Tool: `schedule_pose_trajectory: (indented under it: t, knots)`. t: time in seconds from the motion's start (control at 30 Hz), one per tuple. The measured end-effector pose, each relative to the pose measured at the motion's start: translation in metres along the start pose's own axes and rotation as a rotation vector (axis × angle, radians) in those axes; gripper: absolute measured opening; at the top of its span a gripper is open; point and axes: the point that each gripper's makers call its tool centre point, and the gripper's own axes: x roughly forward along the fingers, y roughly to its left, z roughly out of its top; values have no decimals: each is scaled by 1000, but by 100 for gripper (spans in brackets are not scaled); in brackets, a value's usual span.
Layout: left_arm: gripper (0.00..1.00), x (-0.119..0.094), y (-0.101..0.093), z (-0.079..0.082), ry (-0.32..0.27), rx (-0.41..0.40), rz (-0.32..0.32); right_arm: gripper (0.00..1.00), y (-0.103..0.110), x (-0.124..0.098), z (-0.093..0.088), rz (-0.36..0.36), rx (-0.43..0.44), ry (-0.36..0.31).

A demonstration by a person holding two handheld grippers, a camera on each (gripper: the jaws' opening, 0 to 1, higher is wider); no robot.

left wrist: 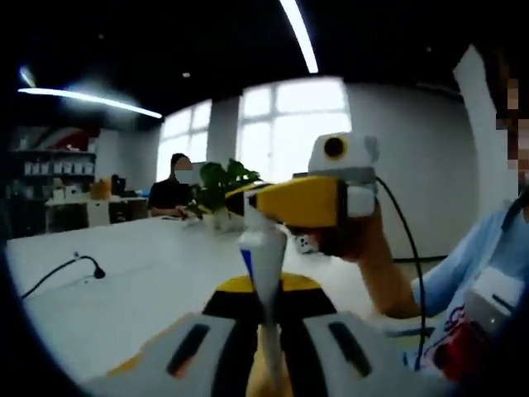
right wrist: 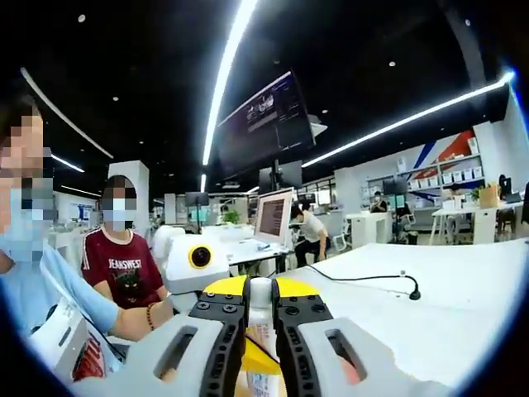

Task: Pick up the toothpaste unscrew the cap squeeze it onto the small board screw the cap back on and return it to the table

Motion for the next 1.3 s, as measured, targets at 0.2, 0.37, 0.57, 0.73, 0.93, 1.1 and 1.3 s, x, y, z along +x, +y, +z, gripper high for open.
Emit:
schedule_pose_trajectory:
  t: [0.2,0.37,0.57,0.73,0.93,1.1,1.3]
  knots:
    - [6,2,7,6,-44,27,97,9,-3,2,5,-101,-41,-35]
    - [6,5,13,10,-60,20,194,9,-11,1,9,-246,-111,-38]
    - [6,3,23,5,-53,-10,304,9,-15,5,5,-325,-102,-64]
    - [6,3,28,2,-46,-4,355,9,-20,7,1,-382,-85,-76]
    - [6,5,30,0,-53,-30,413,9,-23,7,-1,-446,-97,-82]
    - [6,5,31,-2,-45,-2,462,9,-23,4,-2,-506,-106,-96]
    - [6,7,30,0,-47,21,509,9,-25,-1,0,-569,-117,-126]
